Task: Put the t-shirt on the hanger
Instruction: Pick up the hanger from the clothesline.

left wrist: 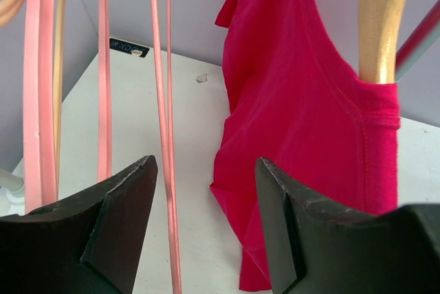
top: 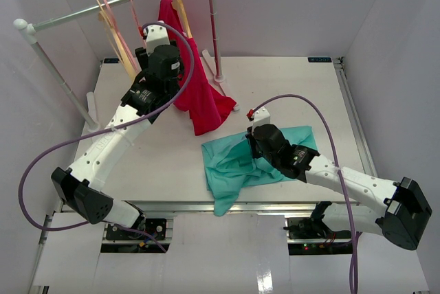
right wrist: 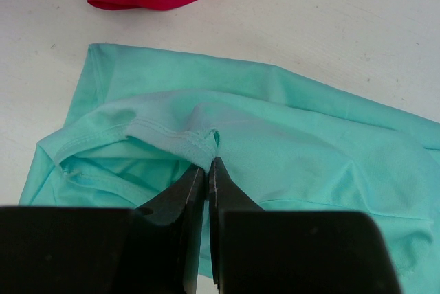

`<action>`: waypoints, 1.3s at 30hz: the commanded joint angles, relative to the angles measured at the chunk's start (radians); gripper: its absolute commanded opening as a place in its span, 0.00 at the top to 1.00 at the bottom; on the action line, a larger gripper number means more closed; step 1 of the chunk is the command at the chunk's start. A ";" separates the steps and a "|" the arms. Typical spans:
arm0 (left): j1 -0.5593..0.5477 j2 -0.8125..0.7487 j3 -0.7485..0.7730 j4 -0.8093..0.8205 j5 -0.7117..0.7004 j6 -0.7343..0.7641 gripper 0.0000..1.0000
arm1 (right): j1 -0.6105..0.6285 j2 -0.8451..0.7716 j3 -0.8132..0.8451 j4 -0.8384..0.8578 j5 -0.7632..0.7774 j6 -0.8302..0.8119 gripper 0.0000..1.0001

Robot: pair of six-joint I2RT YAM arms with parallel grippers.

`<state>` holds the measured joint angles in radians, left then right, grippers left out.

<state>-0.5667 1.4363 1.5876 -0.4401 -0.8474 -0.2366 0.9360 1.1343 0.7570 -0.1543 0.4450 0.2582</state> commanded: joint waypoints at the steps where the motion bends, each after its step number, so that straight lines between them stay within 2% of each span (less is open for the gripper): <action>1: 0.020 -0.015 -0.047 -0.001 -0.039 -0.013 0.30 | -0.003 0.001 0.007 0.036 -0.012 -0.008 0.92; 8: 0.061 -0.008 -0.095 0.013 -0.012 -0.039 0.32 | -0.003 0.001 0.007 0.036 -0.017 -0.011 0.92; 15: 0.068 -0.022 -0.110 0.080 0.068 0.001 0.43 | -0.003 0.006 0.009 0.038 -0.043 -0.013 0.92; 17: 0.068 -0.038 -0.109 0.098 0.087 0.005 0.49 | -0.002 0.006 0.009 0.037 -0.042 -0.013 0.92; 19: 0.068 -0.040 -0.097 0.113 0.095 0.014 0.63 | -0.003 0.002 0.008 0.036 -0.031 -0.013 0.92; 26: 0.068 0.006 -0.050 0.066 0.087 0.033 0.99 | -0.002 -0.028 0.009 0.027 -0.055 -0.015 0.92; 29: 0.068 -0.005 -0.062 0.069 0.083 0.027 1.00 | -0.002 -0.049 0.004 0.029 -0.049 -0.014 0.92; 39: 0.068 -0.056 0.038 0.040 0.123 0.106 1.00 | -0.002 -0.058 0.002 0.026 -0.041 -0.015 0.92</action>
<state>-0.5003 1.4494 1.5727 -0.4090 -0.7522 -0.1777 0.9360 1.0939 0.7563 -0.1555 0.4046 0.2535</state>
